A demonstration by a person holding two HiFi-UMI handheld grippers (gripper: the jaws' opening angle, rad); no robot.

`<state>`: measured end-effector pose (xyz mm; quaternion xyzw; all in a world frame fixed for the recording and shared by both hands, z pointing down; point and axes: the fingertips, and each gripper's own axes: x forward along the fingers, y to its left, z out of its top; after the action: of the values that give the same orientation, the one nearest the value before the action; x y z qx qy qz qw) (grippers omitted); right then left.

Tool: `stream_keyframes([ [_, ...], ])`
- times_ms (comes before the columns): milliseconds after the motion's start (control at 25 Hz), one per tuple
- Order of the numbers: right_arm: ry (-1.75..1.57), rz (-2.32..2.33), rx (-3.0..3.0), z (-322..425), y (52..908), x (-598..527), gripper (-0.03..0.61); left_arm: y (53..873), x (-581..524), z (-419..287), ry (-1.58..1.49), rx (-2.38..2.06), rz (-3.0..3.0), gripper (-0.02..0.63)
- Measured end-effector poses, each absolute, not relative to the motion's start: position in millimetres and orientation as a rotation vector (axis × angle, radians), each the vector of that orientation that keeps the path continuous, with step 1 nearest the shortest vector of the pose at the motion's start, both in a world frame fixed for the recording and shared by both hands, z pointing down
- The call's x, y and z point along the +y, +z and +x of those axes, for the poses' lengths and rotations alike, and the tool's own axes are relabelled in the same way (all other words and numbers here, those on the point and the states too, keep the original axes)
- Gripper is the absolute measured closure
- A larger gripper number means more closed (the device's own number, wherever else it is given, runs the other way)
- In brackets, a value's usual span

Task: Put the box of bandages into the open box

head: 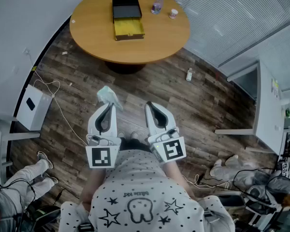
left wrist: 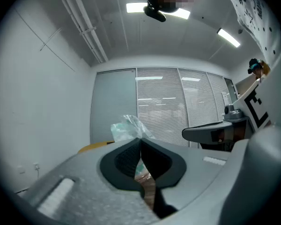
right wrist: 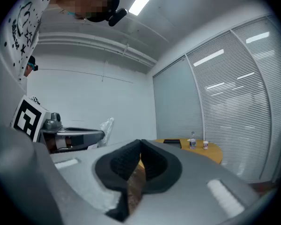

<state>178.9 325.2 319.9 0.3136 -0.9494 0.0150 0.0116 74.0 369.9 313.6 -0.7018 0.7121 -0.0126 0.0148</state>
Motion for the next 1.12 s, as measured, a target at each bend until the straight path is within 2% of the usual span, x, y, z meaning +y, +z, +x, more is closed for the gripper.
stream_keyframes([
  [1120, -0.041, 1.103, -2.964, 156.6, 320.5, 362.2, 0.574, 328.1, 409.6, 16.0, -0.031, 2.237, -2.196, 0.601],
])
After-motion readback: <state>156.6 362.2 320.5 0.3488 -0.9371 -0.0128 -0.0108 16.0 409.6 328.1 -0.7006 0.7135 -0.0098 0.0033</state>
